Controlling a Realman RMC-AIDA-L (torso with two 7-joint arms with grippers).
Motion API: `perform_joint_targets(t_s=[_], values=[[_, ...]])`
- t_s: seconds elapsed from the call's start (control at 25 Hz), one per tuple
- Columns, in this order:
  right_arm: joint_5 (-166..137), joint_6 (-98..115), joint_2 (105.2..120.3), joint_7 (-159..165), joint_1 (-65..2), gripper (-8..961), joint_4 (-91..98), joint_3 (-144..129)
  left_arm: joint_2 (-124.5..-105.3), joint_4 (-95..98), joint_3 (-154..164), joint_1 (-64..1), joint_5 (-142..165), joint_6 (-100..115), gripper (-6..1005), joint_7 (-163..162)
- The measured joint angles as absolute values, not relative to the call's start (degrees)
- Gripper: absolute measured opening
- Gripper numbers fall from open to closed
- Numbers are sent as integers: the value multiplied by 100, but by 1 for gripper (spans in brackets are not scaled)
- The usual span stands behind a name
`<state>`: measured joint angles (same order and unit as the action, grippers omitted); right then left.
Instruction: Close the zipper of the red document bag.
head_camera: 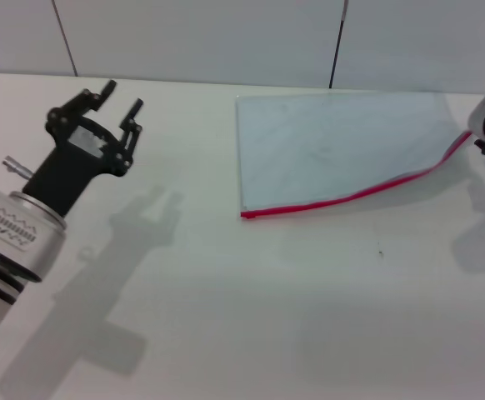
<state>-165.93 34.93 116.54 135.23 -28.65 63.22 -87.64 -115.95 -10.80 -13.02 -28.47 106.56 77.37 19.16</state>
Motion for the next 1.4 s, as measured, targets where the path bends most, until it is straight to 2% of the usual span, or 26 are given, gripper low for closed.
perform_joint_targets(t_s=[0.32, 0.72, 1.08, 1.16, 1.4], values=[[-16590, 3042, 11668, 13835, -2727, 469, 6265, -8612, -11569, -1012, -1309, -2788, 10107, 8022, 359, 1174], [-16258, 1728, 11701, 14486, -2391, 500, 6129, -9111, -11568, -903, -1310, -2778, 9862, 8136, 359, 546], [-14245, -1078, 11682, 14606, -1984, 500, 5695, -10728, -11523, -811, -1348, -2736, 9645, 8304, 359, -92], [-13387, -2407, 11673, 14749, -2002, 500, 5296, -11607, -11549, -798, -1378, -2736, 9488, 8312, 359, -108], [-12725, -3749, 11667, 15400, -2186, 500, 4769, -12582, -11570, -798, -1394, -2742, 9369, 8324, 359, -129]])
